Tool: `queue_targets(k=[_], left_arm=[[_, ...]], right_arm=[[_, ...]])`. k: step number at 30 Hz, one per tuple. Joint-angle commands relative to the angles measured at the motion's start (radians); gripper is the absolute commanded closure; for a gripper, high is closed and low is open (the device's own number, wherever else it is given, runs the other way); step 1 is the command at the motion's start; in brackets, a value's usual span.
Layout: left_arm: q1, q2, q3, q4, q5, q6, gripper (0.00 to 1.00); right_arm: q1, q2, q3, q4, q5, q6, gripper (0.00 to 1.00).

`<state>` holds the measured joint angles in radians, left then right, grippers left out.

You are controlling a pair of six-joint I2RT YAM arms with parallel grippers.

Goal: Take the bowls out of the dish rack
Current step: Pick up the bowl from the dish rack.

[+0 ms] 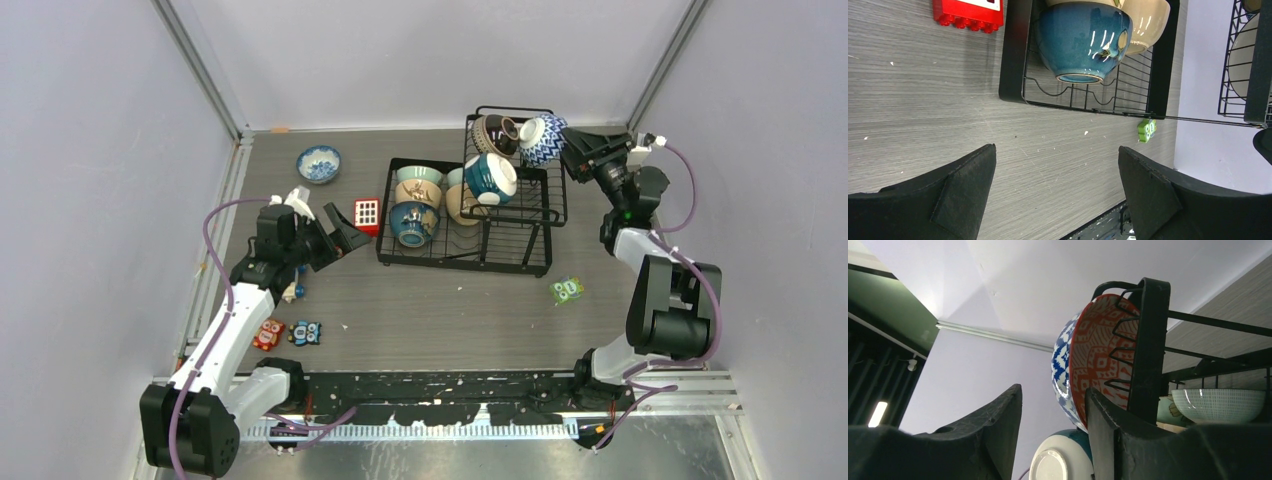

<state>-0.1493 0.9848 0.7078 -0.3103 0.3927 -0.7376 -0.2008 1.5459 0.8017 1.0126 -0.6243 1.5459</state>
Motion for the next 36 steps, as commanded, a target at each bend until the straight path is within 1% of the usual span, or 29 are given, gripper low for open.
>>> queue_targets(k=[1, 6, 10, 15, 24, 30, 36], left_arm=[[0.005, -0.009, -0.008, 0.038, 0.037, -0.017, 0.07], [0.005, -0.012, -0.014, 0.053, 0.044, -0.026, 0.07], [0.005, -0.015, -0.014, 0.055, 0.046, -0.028, 0.07], [0.004, -0.018, -0.015, 0.056, 0.043, -0.028, 0.07], [0.004, -0.013, -0.016, 0.059, 0.044, -0.030, 0.07], [0.005, -0.008, -0.016, 0.060, 0.043, -0.031, 0.07], [0.005, -0.002, -0.014, 0.062, 0.044, -0.031, 0.07]], right_arm=[[0.005, -0.065, 0.008, -0.088, -0.086, -0.072, 0.47], [0.012, -0.086, 0.040, -0.190, -0.116, -0.145, 0.49], [0.026, -0.070, 0.078, -0.232, -0.135, -0.179, 0.49], [0.039, -0.052, 0.101, -0.250, -0.147, -0.204, 0.50], [0.061, -0.008, 0.152, -0.244, -0.170, -0.211, 0.53], [0.072, 0.025, 0.172, -0.221, -0.176, -0.206, 0.58], [0.081, 0.040, 0.183, -0.203, -0.176, -0.198, 0.68]])
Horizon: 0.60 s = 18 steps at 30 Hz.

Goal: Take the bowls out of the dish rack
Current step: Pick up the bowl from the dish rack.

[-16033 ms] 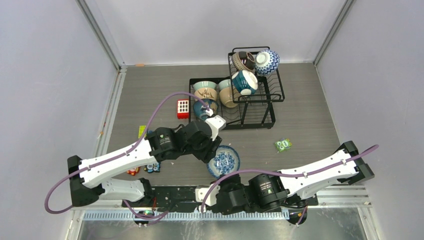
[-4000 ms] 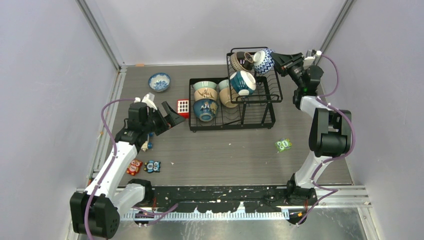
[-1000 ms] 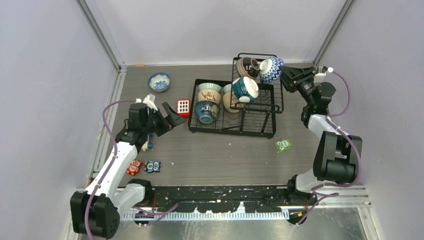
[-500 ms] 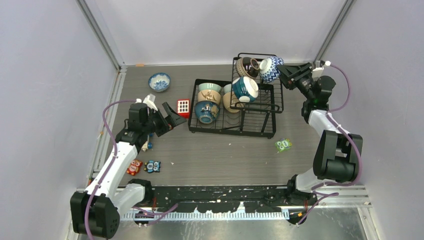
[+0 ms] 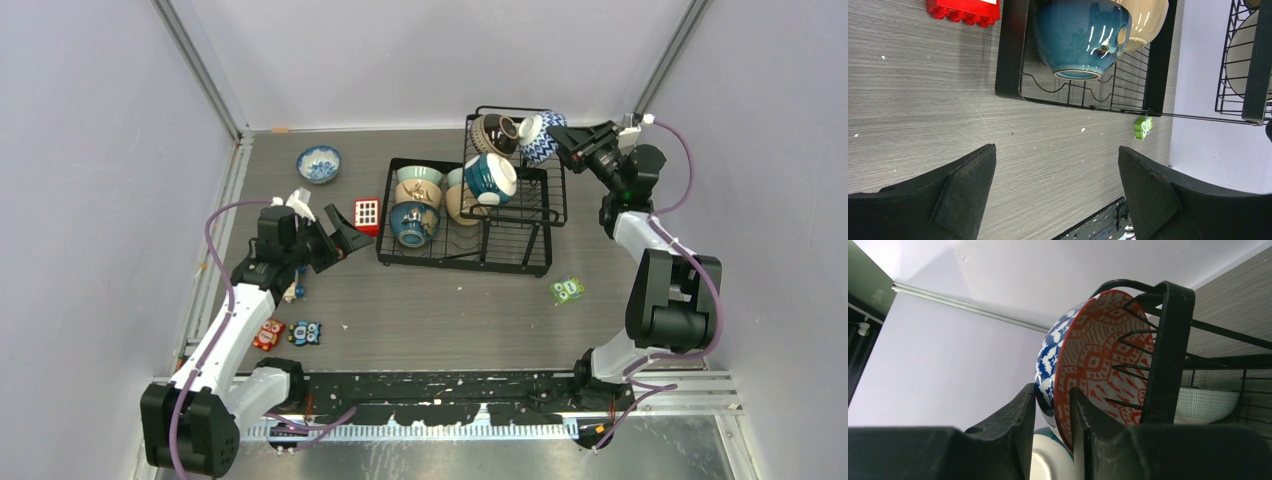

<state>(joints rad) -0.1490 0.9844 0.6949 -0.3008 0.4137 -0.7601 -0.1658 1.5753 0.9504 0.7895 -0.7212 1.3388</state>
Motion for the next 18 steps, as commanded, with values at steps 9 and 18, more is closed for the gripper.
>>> queue_targets(k=[9, 18], left_arm=[[0.005, -0.003, -0.002, 0.046, 0.018, -0.005, 0.07], [0.004, -0.001, 0.002, 0.044, 0.021, -0.004, 0.07]], right_arm=[[0.045, -0.002, 0.041, 0.019, -0.076, 0.006, 0.83], [0.016, -0.046, 0.025, -0.020, -0.069, -0.014, 0.92]])
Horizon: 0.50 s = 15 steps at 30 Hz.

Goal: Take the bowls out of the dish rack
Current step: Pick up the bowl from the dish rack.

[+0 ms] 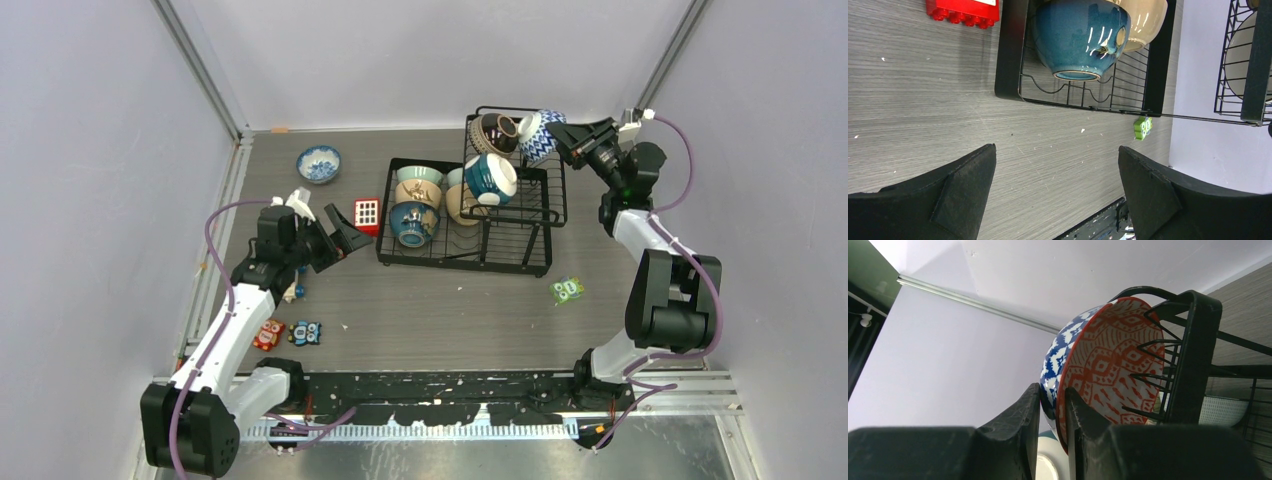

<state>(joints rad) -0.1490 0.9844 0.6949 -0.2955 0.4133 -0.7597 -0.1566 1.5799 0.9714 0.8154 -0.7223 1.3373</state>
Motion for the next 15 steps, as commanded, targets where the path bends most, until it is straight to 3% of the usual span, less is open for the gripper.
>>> queue_targets(k=[1, 5, 15], left_arm=[[0.005, -0.001, 0.002, 0.038, 0.023, -0.004, 0.07], [0.005, -0.002, 0.002, 0.036, 0.023, -0.004, 0.07], [0.005, -0.005, 0.002, 0.032, 0.023, -0.003, 0.07]], right_arm=[[0.006, -0.054, 0.003, -0.047, -0.069, -0.011, 0.93], [0.001, -0.073, 0.001, -0.045, -0.065, -0.003, 0.99], [-0.026, -0.114, -0.034, -0.015, -0.040, 0.031, 0.99]])
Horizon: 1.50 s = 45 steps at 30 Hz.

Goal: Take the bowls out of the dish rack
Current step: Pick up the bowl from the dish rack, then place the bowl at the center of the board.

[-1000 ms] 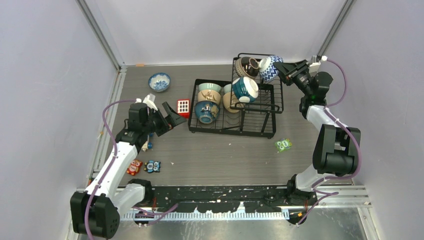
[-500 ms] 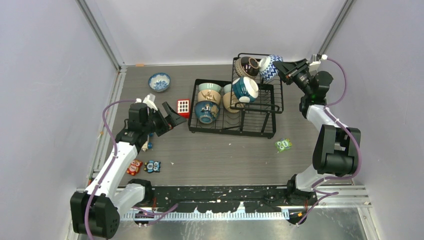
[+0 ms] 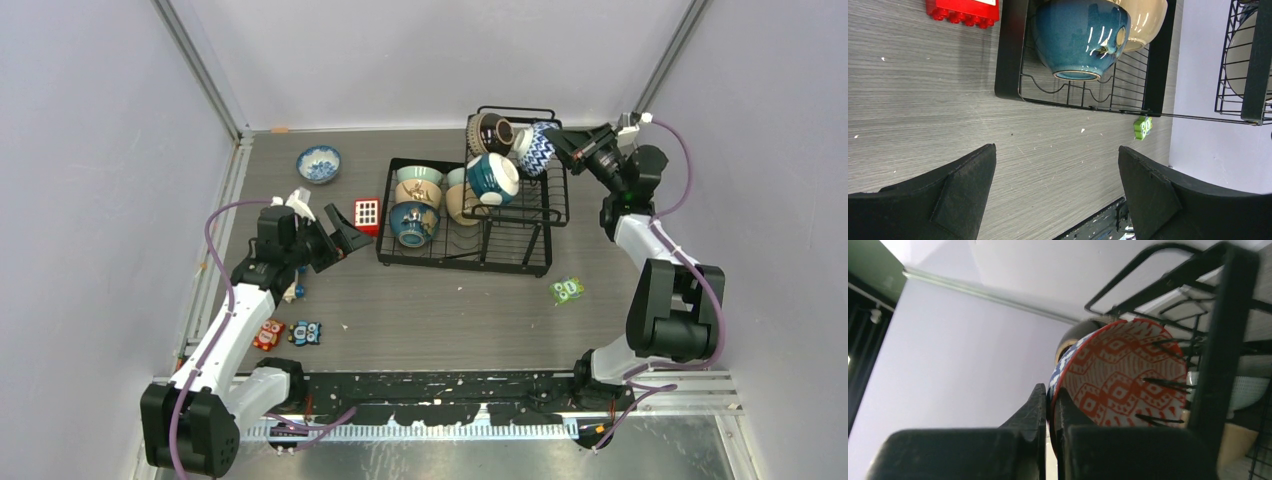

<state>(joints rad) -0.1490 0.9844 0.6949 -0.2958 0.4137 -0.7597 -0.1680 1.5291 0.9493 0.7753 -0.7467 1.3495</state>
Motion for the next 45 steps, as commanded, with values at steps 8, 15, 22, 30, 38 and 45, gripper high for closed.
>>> queue_targets(k=[8, 15, 22, 30, 38, 45], left_arm=[[0.005, -0.006, 0.002, 0.032, 0.021, -0.001, 0.07], [0.005, -0.007, 0.002, 0.032, 0.019, -0.001, 0.07], [0.005, -0.009, 0.002, 0.030, 0.016, 0.000, 0.07], [0.005, -0.011, 0.003, 0.029, 0.016, 0.000, 0.07], [0.005, -0.015, 0.003, 0.022, 0.011, 0.003, 0.07], [0.005, -0.017, 0.020, 0.001, -0.007, 0.017, 0.07]], right_arm=[[-0.026, -0.087, -0.023, 0.007, 0.011, 0.009, 0.99], [-0.045, -0.099, -0.022, 0.030, 0.073, 0.040, 0.99], [-0.063, -0.119, 0.036, 0.030, 0.121, 0.074, 0.99], [-0.063, -0.142, 0.101, 0.011, 0.135, 0.098, 0.99], [-0.059, -0.151, 0.137, 0.036, 0.137, 0.138, 0.99], [-0.014, -0.190, 0.216, -0.027, 0.122, 0.111, 0.99]])
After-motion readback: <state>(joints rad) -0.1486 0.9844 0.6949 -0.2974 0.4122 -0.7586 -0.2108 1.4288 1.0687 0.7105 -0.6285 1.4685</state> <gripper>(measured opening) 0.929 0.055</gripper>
